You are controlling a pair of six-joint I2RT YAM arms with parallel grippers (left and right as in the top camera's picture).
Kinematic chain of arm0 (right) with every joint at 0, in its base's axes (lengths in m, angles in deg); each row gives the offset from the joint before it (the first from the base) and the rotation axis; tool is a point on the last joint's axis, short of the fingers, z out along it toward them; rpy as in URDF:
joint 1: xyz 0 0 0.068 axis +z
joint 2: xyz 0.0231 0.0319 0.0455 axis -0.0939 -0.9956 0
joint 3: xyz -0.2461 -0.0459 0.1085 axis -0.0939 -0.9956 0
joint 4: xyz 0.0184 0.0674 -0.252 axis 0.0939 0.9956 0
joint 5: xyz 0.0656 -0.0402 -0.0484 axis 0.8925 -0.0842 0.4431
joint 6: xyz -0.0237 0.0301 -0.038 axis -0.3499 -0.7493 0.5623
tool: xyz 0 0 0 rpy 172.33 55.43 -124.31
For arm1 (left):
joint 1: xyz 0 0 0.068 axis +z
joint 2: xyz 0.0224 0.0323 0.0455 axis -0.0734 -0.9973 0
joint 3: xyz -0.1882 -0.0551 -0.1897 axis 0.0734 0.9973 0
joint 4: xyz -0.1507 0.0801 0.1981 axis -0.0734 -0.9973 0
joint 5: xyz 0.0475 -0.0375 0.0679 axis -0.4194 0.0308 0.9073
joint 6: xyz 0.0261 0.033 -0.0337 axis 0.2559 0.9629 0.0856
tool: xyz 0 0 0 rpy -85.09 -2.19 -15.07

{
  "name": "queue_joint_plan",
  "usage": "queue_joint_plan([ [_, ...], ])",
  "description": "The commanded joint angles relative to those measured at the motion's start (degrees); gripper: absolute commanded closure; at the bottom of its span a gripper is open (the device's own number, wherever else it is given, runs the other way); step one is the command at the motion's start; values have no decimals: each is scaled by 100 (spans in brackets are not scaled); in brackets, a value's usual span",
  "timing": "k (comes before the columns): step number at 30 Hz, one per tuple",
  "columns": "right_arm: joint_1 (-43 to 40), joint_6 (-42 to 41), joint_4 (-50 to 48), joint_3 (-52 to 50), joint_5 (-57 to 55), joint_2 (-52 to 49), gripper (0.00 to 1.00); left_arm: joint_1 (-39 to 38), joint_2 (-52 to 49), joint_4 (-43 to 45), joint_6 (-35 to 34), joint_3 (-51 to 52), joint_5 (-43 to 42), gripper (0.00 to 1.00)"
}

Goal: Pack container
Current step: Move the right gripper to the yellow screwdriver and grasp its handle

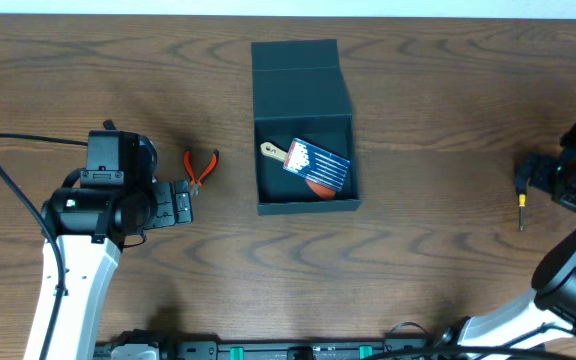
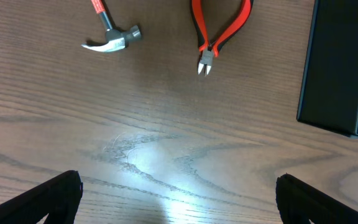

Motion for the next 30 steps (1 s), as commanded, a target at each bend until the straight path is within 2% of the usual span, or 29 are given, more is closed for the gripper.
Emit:
queue_joint_plan([
  [1,94,107,-46,48,42,-245,1,-7,35,-31,48,-105,7,2],
  [11,247,323,-319,72,74,-728,2,-7,35,-31,48,-105,4,1],
  [30,247,986,-879,59,660,-748,2,-7,35,-31,46,-105,4,2],
])
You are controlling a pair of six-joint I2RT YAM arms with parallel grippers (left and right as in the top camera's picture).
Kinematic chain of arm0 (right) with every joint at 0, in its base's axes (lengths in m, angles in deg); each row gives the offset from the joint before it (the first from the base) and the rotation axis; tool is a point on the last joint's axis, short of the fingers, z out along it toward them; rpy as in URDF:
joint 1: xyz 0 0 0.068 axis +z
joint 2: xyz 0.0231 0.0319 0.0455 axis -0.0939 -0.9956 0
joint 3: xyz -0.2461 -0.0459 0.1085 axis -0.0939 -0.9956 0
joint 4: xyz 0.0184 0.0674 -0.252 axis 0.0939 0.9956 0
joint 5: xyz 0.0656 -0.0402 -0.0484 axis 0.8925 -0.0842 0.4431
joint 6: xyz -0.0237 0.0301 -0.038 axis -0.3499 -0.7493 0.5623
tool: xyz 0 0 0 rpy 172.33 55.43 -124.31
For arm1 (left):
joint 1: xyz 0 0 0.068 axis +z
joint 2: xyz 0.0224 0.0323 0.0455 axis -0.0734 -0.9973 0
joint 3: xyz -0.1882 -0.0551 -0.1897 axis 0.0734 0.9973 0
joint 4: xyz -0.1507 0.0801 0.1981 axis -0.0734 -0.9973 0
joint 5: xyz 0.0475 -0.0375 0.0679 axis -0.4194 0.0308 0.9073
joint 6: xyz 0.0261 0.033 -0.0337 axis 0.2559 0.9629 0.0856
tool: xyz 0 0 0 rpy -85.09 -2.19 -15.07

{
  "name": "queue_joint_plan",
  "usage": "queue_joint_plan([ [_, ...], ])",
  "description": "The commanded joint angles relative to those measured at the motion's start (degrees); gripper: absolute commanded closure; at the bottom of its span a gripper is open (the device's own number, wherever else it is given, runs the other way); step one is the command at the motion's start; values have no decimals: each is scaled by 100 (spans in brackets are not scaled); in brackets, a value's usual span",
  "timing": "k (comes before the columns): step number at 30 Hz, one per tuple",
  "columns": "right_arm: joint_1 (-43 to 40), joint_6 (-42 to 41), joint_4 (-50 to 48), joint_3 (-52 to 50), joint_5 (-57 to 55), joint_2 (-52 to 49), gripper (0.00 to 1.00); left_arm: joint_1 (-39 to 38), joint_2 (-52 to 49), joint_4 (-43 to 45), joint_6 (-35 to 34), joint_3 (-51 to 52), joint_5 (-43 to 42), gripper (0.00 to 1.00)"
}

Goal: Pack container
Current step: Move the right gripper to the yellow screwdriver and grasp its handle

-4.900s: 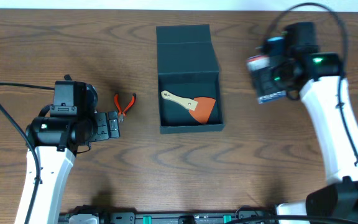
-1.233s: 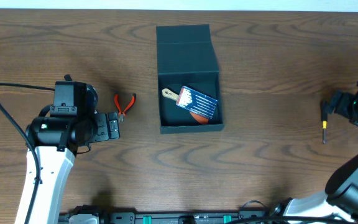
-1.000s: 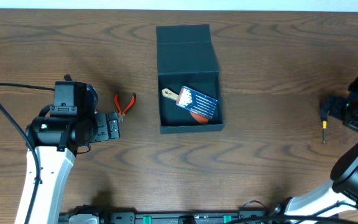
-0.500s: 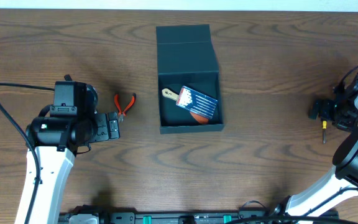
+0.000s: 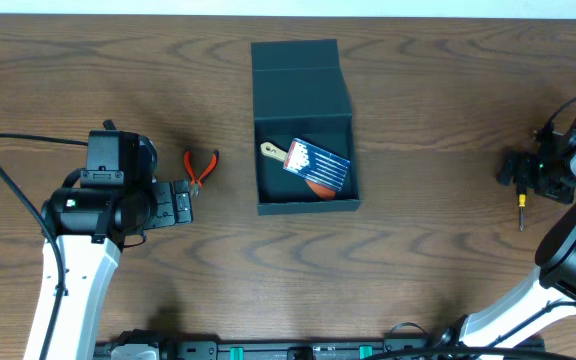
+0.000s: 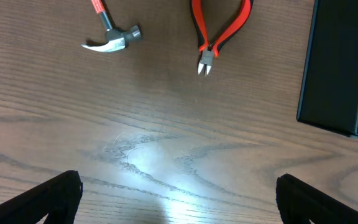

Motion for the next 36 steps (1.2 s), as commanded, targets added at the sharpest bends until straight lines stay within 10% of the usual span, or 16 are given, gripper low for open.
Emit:
queue_joint_plan([
  [1,52,212,-31,55,166,-42,2,-7,35,-31,46,-105,4,2],
  [21,31,57,59,28,149,-595,5,-7,35,-35,46,-105,4,2],
  [36,33,13,76,28,149,-595,62,-7,35,-33,46,-105,4,1],
])
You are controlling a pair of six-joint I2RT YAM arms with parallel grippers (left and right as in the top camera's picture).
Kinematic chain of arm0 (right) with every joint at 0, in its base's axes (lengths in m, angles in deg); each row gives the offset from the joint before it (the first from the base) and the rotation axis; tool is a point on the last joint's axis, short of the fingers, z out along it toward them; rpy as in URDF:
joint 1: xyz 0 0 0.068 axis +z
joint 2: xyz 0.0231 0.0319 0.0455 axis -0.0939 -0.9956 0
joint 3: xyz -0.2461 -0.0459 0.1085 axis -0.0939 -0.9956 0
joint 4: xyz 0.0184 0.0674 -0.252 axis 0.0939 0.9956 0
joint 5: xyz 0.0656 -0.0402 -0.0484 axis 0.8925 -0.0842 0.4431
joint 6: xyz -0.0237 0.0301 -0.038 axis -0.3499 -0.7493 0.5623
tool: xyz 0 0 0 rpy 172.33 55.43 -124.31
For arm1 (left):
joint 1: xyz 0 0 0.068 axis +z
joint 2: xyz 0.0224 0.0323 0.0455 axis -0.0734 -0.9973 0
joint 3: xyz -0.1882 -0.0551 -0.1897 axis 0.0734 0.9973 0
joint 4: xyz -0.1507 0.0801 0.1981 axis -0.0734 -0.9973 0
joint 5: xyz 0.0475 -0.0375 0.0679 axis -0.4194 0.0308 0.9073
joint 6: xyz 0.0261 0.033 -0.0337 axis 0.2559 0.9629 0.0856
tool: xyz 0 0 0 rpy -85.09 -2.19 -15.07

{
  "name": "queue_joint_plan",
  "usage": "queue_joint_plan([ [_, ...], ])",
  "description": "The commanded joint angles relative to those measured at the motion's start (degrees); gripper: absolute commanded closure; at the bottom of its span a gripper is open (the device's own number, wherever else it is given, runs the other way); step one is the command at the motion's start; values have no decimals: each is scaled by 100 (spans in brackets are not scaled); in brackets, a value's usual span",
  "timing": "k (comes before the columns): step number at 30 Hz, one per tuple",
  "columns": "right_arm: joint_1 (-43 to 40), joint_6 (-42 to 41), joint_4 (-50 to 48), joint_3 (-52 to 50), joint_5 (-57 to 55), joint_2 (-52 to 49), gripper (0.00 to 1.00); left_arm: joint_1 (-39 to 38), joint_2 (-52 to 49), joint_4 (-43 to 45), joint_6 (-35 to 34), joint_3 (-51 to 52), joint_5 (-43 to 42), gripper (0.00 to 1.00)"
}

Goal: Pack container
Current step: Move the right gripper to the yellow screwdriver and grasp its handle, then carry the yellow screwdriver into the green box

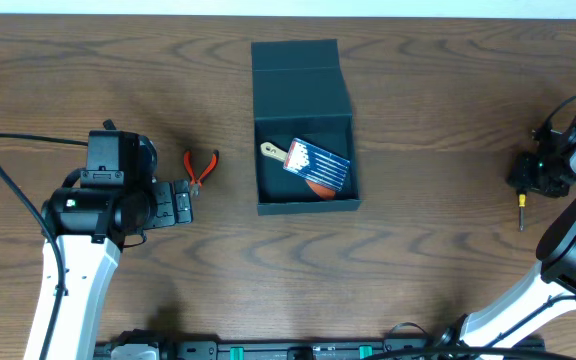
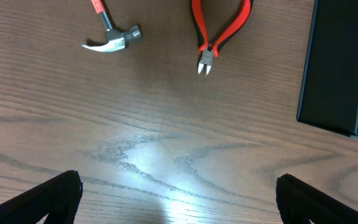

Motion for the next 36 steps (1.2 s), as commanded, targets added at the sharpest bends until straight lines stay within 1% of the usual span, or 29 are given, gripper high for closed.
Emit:
queue_joint_plan([
  [1,33,-66,63,-136,153,-345,69,-7,35,-33,46,-105,4,1],
  [2,33,-66,63,-136,153,-345,79,-7,35,-33,46,-105,4,1],
  [3,31,-66,63,-136,153,-345,87,-7,35,-35,46,-105,4,2],
  [4,31,-66,63,-136,153,-345,89,-7,35,-35,46,-105,4,1],
  [12,33,-133,50,-136,153,-345,90,-7,35,-35,46,-105,4,2],
  [15,33,-133,57,-136,153,-345,99,-7,35,-35,46,-105,4,1],
  [22,33,-173,74,-136,153,-345,99,-7,35,-35,46,-105,4,2],
  [28,79,-363,155,-118,173,-245,99,-7,35,-35,46,-105,2,1],
  [33,321,-358,302,-81,175,131,99,-7,35,-35,46,-105,4,1],
  [36,634,-184,466,-17,173,544,99,-7,35,-35,46,-105,4,1],
])
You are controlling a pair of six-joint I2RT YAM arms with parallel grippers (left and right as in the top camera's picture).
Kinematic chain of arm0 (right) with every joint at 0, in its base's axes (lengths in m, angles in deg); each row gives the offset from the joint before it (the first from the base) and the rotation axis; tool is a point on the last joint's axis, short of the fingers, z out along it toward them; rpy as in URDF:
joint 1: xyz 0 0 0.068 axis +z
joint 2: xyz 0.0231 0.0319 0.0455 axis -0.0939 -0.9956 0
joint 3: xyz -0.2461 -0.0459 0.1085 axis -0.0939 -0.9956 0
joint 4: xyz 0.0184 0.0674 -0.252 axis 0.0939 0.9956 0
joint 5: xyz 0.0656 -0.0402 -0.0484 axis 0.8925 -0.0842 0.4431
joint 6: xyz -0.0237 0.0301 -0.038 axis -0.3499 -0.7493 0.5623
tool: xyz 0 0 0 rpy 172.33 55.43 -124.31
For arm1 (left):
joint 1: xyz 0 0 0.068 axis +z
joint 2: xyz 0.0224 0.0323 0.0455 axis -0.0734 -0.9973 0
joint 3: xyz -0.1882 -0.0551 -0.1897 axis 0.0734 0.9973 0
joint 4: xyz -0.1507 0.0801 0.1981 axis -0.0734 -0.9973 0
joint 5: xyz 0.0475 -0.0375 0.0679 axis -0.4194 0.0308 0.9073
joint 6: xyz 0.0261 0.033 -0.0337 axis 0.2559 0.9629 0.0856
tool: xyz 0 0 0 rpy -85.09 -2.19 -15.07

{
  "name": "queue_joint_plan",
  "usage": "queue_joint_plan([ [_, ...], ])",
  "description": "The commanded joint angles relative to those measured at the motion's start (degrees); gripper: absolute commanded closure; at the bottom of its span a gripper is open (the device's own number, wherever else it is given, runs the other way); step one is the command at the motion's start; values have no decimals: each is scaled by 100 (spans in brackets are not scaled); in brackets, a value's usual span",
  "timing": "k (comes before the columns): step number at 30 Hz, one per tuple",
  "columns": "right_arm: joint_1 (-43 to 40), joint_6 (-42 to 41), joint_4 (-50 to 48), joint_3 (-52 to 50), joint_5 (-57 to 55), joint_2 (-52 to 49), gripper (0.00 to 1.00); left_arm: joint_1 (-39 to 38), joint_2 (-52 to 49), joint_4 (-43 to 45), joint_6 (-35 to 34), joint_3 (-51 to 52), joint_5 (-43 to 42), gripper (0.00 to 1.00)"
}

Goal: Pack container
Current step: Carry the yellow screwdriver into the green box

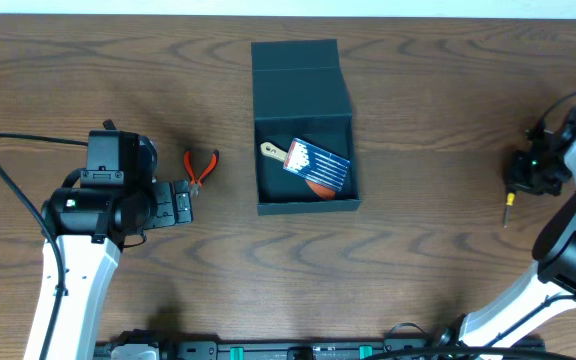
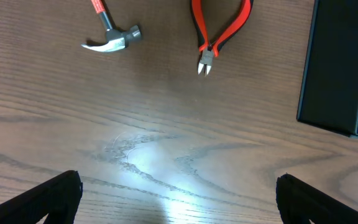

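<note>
The dark teal box point(image 1: 305, 207) lies open at the table's middle, its lid point(image 1: 298, 80) folded back. Inside are a wooden-handled brush point(image 1: 273, 151), a blue pack point(image 1: 320, 165) and something orange beneath it. Red pliers point(image 1: 200, 167) lie left of the box, with my left gripper point(image 1: 180, 205) open just below them. In the left wrist view the pliers point(image 2: 219, 31) and a small hammer point(image 2: 114, 38) lie ahead of the open gripper point(image 2: 179, 199). At the far right my right gripper point(image 1: 519, 180) is shut on the top of a thin screwdriver point(image 1: 508, 208), whose shaft slants down and left.
The box's dark side wall point(image 2: 337, 68) stands at the right edge of the left wrist view. A black cable point(image 1: 13, 190) loops beside the left arm. The right arm point(image 1: 568, 260) runs along the table's right edge.
The right gripper has shifted slightly left. The screwdriver below it now lies further left and tilted, no longer straight. The left arm, pliers, hammer and box are unchanged.
First the right gripper sat at the far right edge beside the screwdriver lying straight on the table. Then it stood over the screwdriver's upper end and stayed there. Now the screwdriver has moved left with it. The left gripper stayed open and still throughout.
</note>
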Motion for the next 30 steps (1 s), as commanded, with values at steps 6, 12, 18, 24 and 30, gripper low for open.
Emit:
queue_joint_plan([
  [6,1202,531,323,111,81,1381,99,-7,35,-35,46,-105,4,1],
  [12,2586,1484,579,243,140,2374,99,-7,35,-35,46,-105,4,2],
  [18,4483,2820,315,251,254,2979,99,-7,35,-35,46,-105,4,2],
  [24,5779,2857,-341,251,258,2754,99,-7,35,-35,44,-105,-39,2],
  [30,6393,2942,-699,251,260,2026,99,-7,35,-35,44,-105,-39,1],
])
